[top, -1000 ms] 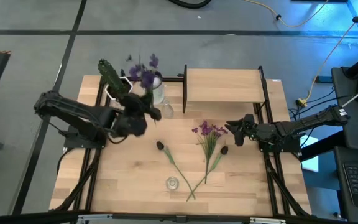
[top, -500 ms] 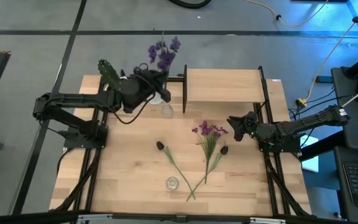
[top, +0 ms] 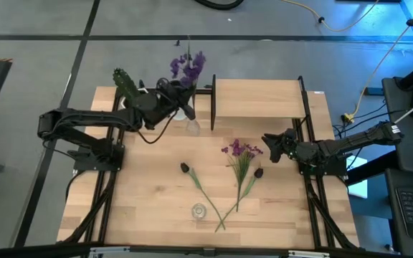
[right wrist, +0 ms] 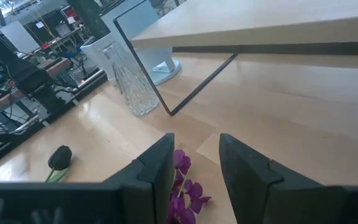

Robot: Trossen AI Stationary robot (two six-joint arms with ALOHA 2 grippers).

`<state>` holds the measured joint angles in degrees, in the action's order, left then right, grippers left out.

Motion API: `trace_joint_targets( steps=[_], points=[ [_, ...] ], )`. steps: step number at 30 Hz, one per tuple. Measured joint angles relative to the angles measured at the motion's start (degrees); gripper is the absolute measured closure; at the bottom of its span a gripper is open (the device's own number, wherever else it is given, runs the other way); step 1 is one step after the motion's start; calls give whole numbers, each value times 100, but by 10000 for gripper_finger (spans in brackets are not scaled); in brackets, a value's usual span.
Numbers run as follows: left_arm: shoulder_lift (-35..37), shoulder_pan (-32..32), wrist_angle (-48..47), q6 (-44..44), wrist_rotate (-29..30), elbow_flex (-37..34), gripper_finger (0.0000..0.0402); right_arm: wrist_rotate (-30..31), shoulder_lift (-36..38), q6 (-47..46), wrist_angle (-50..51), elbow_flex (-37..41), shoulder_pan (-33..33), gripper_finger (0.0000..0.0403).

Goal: Pick and place flowers into a vace then onto a shelf
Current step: Put the dark purple flowers into the top transparent vase

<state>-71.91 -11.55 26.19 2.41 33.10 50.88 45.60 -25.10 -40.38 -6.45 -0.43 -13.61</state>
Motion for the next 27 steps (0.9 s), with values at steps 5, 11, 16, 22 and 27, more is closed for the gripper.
trace_joint_targets(
  steps=[5, 11, 16, 22, 27],
  points=[
    [7, 2, 531, -114, 88, -414, 392, 0, -1, 5, -1, 0, 0, 273],
    [6, 2, 486, -262, 301, -466, 392, -2, 0, 7, -1, 0, 0, 273],
    [-8, 2, 463, -316, 295, -466, 391, -2, 0, 17, -1, -2, 0, 273],
    [-34, 20, 3, -7, 342, -466, 391, -2, 0, 15, -1, 0, 0, 273],
    [-32, 23, 79, 350, 442, -672, 391, -2, 0, 15, 0, 0, 0, 273]
  ],
)
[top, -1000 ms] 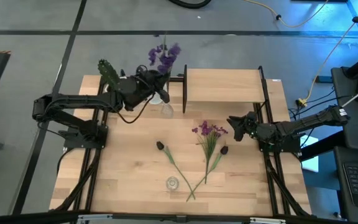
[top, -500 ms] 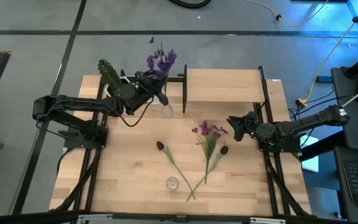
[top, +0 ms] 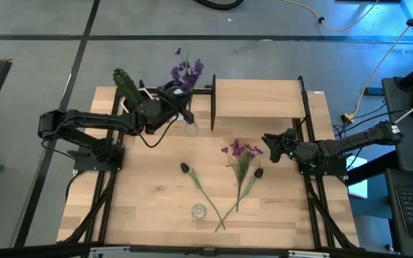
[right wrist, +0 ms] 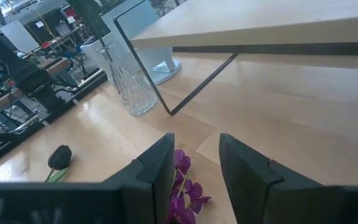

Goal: Pick and place flowers into a vace then onto a shelf
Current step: Put the dark purple flowers into the top transparent vase

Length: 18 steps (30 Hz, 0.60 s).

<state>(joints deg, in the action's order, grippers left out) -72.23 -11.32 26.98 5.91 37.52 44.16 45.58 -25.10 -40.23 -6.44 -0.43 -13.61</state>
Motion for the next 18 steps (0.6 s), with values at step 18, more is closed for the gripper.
trace_joint_targets(
  steps=[18],
  points=[
    [-4, 263, 1670, 81, 107, -1550, 391, -2, 0, 18, 18, -2, -2, 273]
  ],
)
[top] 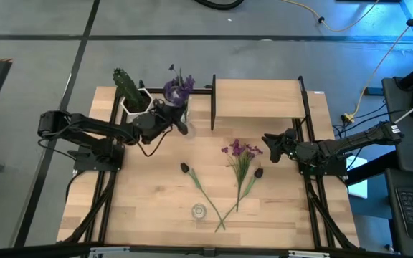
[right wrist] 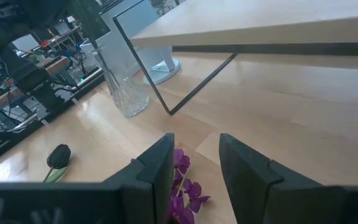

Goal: Pick and place flowers into a vace then onto a shelf
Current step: Put the dark purple flowers into the top transparent vase

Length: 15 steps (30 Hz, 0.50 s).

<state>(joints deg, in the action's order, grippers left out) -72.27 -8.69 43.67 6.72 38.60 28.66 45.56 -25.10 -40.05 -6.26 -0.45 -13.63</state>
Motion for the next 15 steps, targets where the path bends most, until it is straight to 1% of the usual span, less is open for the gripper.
trace_joint_targets(
  steps=[9, 15],
  points=[
    [0, 2, 258, 107, 9, -389, 391, 0, -1, 0, 21, 2, 2, 273],
    [0, 4, 244, -44, -122, -397, 390, 0, -2, 0, 106, 2, 1, 273]
  ],
)
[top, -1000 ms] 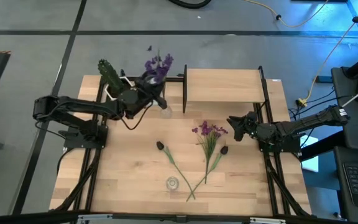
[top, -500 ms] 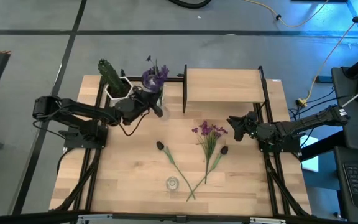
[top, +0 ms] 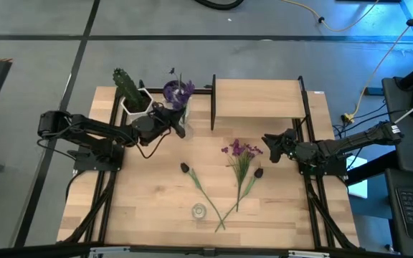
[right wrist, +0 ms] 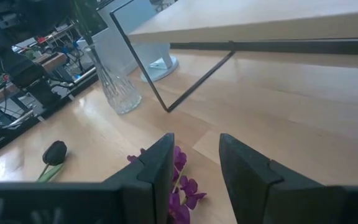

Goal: Pick and place flowers into a vace then onto a shelf
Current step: Put the dark purple flowers into the top transparent vase

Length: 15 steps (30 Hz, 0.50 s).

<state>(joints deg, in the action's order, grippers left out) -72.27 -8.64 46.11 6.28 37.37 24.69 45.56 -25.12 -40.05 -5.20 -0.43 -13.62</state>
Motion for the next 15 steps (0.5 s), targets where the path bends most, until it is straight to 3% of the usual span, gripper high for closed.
trace_joint_targets(
  steps=[15],
  points=[
    [-768, 4, 441, 287, -154, -2, 387, 0, 1, 0, -2, 0, 1, 273]
  ],
)
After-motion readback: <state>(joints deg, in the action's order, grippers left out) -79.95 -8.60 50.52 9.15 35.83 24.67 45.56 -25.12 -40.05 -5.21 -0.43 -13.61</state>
